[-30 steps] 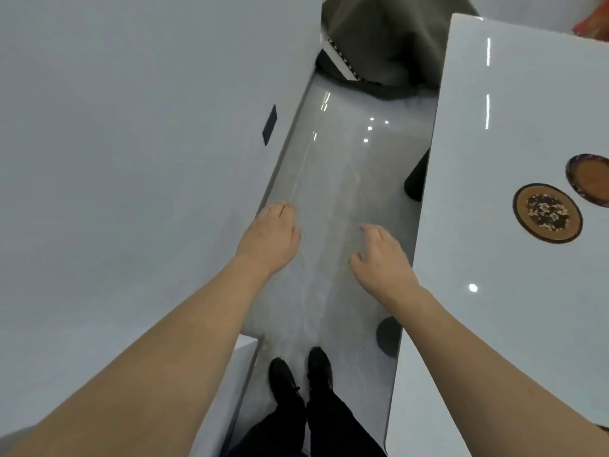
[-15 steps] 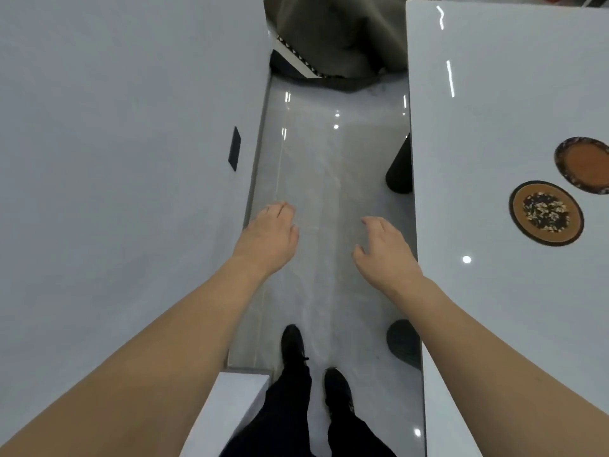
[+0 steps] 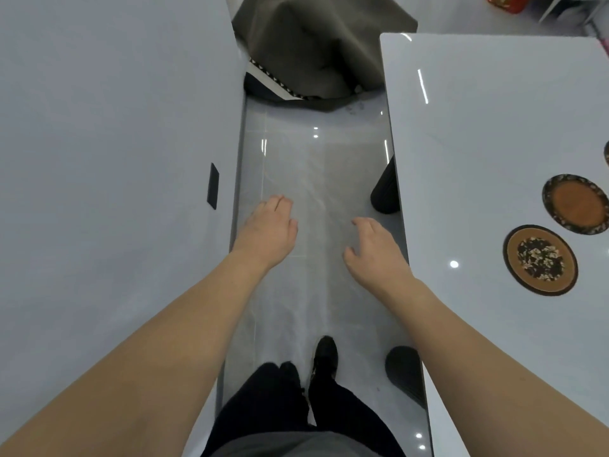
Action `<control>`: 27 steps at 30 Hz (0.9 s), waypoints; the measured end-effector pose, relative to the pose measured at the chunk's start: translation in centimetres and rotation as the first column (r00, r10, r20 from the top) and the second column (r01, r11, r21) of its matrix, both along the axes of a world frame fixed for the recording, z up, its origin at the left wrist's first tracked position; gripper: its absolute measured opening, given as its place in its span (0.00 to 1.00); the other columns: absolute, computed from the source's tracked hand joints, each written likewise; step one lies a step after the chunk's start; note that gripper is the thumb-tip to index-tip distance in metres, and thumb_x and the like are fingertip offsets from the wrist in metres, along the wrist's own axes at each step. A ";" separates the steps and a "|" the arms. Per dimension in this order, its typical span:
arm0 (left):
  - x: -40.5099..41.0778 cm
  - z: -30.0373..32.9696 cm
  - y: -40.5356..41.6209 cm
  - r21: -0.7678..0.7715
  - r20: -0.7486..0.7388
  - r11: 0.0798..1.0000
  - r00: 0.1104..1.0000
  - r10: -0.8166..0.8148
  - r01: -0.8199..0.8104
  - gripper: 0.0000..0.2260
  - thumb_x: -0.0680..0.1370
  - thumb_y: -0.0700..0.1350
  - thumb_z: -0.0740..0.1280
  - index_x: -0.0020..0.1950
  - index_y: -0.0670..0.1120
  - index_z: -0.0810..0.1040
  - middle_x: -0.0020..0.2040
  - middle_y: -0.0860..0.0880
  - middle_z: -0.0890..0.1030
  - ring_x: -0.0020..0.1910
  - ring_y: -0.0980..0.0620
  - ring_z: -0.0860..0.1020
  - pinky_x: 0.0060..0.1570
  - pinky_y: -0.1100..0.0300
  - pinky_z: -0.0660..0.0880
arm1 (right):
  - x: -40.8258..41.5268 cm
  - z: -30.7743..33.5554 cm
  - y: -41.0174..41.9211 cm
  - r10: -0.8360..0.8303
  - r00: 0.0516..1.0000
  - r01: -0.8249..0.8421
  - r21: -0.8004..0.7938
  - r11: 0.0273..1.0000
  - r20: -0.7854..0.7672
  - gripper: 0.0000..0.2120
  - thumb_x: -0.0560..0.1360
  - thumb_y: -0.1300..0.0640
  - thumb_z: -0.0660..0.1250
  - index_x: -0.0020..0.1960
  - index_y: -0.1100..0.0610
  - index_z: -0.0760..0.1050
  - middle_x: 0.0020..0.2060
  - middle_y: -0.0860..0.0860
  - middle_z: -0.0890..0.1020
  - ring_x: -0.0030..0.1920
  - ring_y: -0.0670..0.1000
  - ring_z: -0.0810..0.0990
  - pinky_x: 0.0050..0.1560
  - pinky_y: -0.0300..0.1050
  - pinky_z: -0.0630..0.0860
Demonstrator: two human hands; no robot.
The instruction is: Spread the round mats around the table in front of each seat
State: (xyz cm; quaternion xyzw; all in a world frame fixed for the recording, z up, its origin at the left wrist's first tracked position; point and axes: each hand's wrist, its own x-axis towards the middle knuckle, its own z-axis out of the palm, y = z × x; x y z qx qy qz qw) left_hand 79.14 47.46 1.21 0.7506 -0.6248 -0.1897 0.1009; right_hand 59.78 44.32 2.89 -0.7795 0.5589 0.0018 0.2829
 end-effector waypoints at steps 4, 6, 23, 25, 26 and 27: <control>1.4 -0.4 -4.4 0.018 0.005 0.999 1.000 -0.029 0.029 0.18 0.81 0.45 0.57 0.69 0.39 0.68 0.69 0.40 0.70 0.66 0.41 0.69 0.66 0.47 0.68 | 1.5 -0.5 -3.5 -0.028 0.999 0.028 0.017 0.999 0.022 0.26 0.74 0.60 0.61 0.71 0.62 0.63 0.69 0.58 0.69 0.68 0.58 0.67 0.68 0.48 0.62; 2.4 -1.0 -6.9 0.041 0.005 0.998 0.999 -0.054 0.054 0.18 0.81 0.45 0.57 0.69 0.39 0.68 0.69 0.40 0.71 0.66 0.41 0.69 0.66 0.47 0.68 | 2.2 -0.8 -5.4 -0.055 0.998 0.054 0.023 0.998 0.012 0.25 0.74 0.60 0.61 0.71 0.63 0.63 0.69 0.58 0.69 0.68 0.59 0.67 0.68 0.48 0.62; 3.5 -1.6 -26.6 0.044 -0.004 0.943 0.944 -0.331 0.331 0.17 0.81 0.44 0.58 0.67 0.38 0.69 0.66 0.38 0.72 0.63 0.38 0.71 0.65 0.47 0.68 | 3.3 -1.9 -18.4 -0.376 0.926 0.377 -0.002 0.926 0.030 0.25 0.75 0.61 0.59 0.72 0.61 0.62 0.70 0.57 0.69 0.68 0.57 0.68 0.67 0.46 0.63; 2.4 -2.2 -28.1 0.056 -0.014 0.910 0.912 -0.410 0.411 0.18 0.81 0.44 0.59 0.68 0.37 0.69 0.67 0.37 0.72 0.64 0.37 0.71 0.66 0.47 0.67 | 2.9 -2.1 -19.1 -0.421 0.907 0.421 0.011 0.907 0.033 0.26 0.75 0.61 0.59 0.72 0.62 0.62 0.70 0.57 0.68 0.69 0.57 0.67 0.68 0.46 0.63; 1.8 -2.5 -29.0 0.064 -0.015 0.890 0.892 -0.452 0.452 0.18 0.80 0.43 0.59 0.68 0.36 0.69 0.67 0.36 0.72 0.64 0.37 0.70 0.67 0.48 0.66 | 2.6 -2.3 -19.4 -0.442 0.896 0.442 0.019 0.897 0.027 0.26 0.75 0.61 0.59 0.72 0.62 0.62 0.70 0.57 0.68 0.68 0.57 0.67 0.67 0.46 0.63; 1.0 -2.7 -30.0 0.071 -0.019 0.867 0.869 -0.494 0.494 0.18 0.80 0.43 0.59 0.67 0.36 0.69 0.67 0.36 0.72 0.64 0.37 0.70 0.67 0.48 0.66 | 2.1 -2.5 -19.6 -0.476 0.879 0.475 0.027 0.880 0.021 0.26 0.75 0.61 0.59 0.72 0.62 0.62 0.70 0.57 0.68 0.68 0.57 0.67 0.67 0.46 0.63</control>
